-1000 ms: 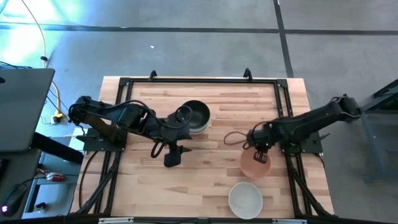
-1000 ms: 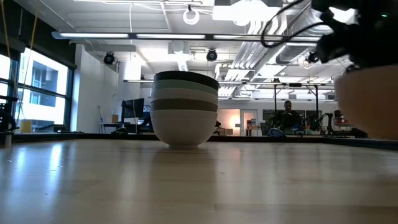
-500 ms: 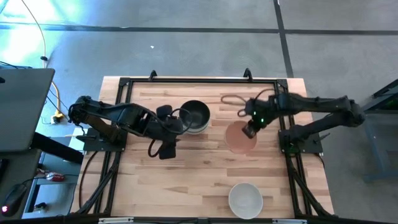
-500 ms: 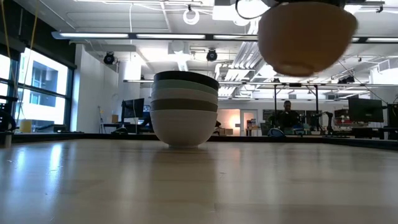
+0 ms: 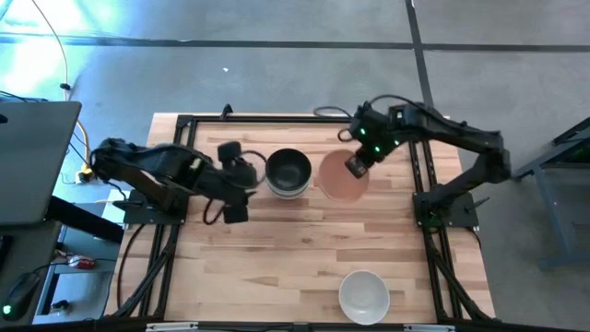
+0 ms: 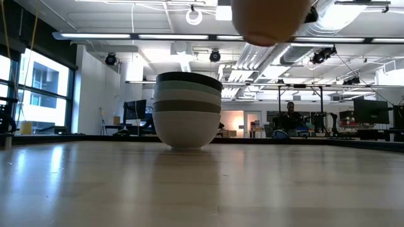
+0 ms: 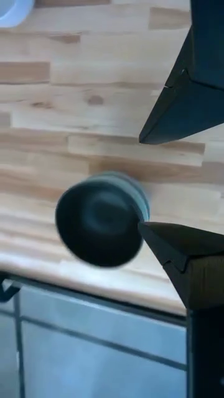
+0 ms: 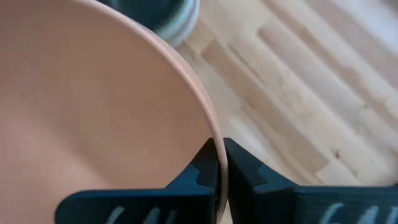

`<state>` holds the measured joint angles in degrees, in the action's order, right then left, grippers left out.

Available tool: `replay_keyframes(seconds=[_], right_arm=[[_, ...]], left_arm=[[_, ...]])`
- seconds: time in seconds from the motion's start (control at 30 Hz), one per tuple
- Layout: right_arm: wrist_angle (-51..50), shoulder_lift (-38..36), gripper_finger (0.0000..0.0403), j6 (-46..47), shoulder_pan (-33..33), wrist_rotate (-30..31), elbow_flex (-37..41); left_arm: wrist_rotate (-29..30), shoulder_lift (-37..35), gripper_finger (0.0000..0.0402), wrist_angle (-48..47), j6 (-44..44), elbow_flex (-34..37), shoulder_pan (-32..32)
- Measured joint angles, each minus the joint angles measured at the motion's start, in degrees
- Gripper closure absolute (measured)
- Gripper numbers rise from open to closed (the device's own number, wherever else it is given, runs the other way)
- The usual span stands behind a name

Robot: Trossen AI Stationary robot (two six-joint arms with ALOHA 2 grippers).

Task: Nest bowls inside each other
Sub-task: Stack the light orange bowl on the black bowl

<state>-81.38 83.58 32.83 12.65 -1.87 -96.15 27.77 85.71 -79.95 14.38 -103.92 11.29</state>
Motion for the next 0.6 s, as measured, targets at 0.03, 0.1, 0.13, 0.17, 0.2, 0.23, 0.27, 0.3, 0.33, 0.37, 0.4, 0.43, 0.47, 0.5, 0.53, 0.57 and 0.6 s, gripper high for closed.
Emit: replay_keyframes(seconds=[0.03,0.1,0.13,0.17,0.2,0.23,0.27,0.3,0.33,0.37,0.4,0.43,0.47,0.5,0.53,0.57,0.6], right_arm=[[-0.7,1.4,0.0403,-0.4,0.6,0.0,-2.2],[-2.0,4.1,0.0403,-0.8,1.9,0.3,-6.4],[-2.8,5.8,0.0403,-1.2,2.6,0.2,-8.6],[-3.9,7.3,0.0403,-1.6,3.2,0.2,-10.7],[-4.8,8.9,0.0403,-1.8,3.8,0.1,-12.8],[-5.7,10.6,0.0403,-2.0,4.5,-0.1,-15.0],[-6.6,12.2,0.0403,-2.2,5.2,-0.5,-17.1],[-7.8,13.9,0.0403,-2.3,5.9,-1.3,-19.2],[-8.7,15.7,0.0403,-2.5,6.6,-2.3,-21.1],[-8.9,17.4,0.0403,-2.9,7.2,-3.2,-23.0],[-8.4,18.8,0.0403,-2.9,7.7,-4.1,-24.4],[-8.4,20.2,0.0403,-2.9,8.2,-5.2,-25.9],[-8.9,21.8,0.0403,-2.8,8.6,-5.9,-27.6],[-8.7,23.1,0.0403,-2.8,8.9,-6.2,-29.3],[-8.4,24.5,0.0403,-2.7,9.2,-6.6,-30.6],[-8.5,25.9,0.0403,-2.5,9.4,-7.3,-31.9],[-8.8,27.2,0.0403,-1.8,9.6,-7.8,-33.2]], left_arm=[[0.6,-1.2,0.0195,-0.2,0.0,0.0,0.0],[2.3,-3.6,0.0195,-0.3,0.0,0.0,0.0],[3.6,-4.8,0.0195,-0.6,0.1,0.0,0.0],[4.8,-6.0,0.0195,-1.1,0.4,0.0,0.0],[6.1,-7.3,0.0195,-1.7,0.4,0.0,0.0],[7.5,-8.2,0.0195,-2.1,0.5,0.0,0.0],[8.8,-9.3,0.0195,-2.2,0.8,0.0,0.0],[9.6,-10.7,0.0195,-3.0,1.2,0.0,0.0],[10.1,-12.0,0.0195,-4.2,1.6,0.1,0.0],[10.8,-12.9,0.0195,-5.0,2.1,0.0,0.0],[11.3,-13.9,0.0195,-5.5,2.7,0.0,0.0],[11.9,-15.3,0.0195,-6.7,3.3,0.0,0.0],[12.3,-16.1,0.0195,-7.9,3.7,0.1,0.0],[12.6,-16.7,0.0195,-8.4,4.0,0.1,0.0],[13.0,-17.4,0.0195,-8.6,4.1,0.0,0.0],[13.2,-18.3,0.0195,-9.2,4.1,0.0,0.0],[13.2,-19.1,0.0195,-9.6,4.0,0.1,0.0]])
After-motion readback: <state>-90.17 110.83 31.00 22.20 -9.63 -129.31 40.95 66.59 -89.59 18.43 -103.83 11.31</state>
